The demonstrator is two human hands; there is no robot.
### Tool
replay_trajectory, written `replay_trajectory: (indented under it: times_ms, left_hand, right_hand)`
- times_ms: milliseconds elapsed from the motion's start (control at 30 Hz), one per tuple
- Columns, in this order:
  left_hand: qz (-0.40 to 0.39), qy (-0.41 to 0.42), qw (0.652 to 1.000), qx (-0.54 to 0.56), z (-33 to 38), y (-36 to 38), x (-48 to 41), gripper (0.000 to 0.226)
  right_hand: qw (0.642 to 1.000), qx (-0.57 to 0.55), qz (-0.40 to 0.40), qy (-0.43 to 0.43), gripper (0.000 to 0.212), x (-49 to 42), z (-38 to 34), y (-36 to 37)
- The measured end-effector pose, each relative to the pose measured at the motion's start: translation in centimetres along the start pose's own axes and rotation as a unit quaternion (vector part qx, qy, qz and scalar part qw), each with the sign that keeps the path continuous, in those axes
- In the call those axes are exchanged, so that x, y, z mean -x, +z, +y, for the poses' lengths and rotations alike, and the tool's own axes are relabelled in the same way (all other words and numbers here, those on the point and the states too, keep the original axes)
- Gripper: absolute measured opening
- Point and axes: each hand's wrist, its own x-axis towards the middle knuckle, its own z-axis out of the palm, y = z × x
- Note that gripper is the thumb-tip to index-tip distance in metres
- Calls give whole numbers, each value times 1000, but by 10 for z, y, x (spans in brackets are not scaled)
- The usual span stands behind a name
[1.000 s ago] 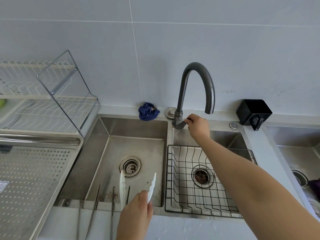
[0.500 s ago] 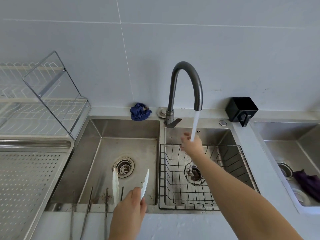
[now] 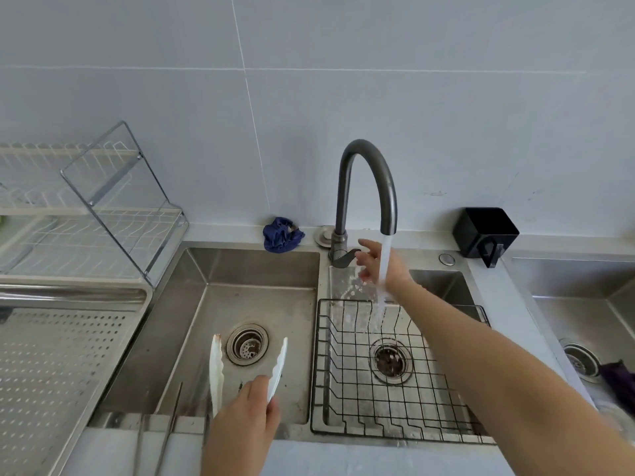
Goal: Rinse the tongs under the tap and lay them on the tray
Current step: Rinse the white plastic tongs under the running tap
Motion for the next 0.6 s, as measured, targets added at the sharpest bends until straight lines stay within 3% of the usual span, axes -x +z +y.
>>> replay_trajectory:
  times_ms: [167, 300, 400, 500, 600]
  left_hand:
    - [15, -25, 999, 18, 3, 8, 5, 70]
    - [44, -20, 999, 17, 8, 5, 4, 21]
    - [41, -24, 999, 13, 14, 5, 1, 23]
    - [24, -21, 999, -3, 19, 7, -4, 62]
    - [16, -26, 999, -18, 18, 5, -6, 74]
  right_hand:
    - [984, 164, -13, -62, 19, -23, -5, -7]
    - [990, 140, -21, -20, 10, -31, -3, -4]
    - [994, 107, -13, -12, 10, -35, -3, -4]
    - [996, 91, -17, 2, 13, -35, -9, -3]
    - [998, 54, -15, 36, 21, -36, -12, -4]
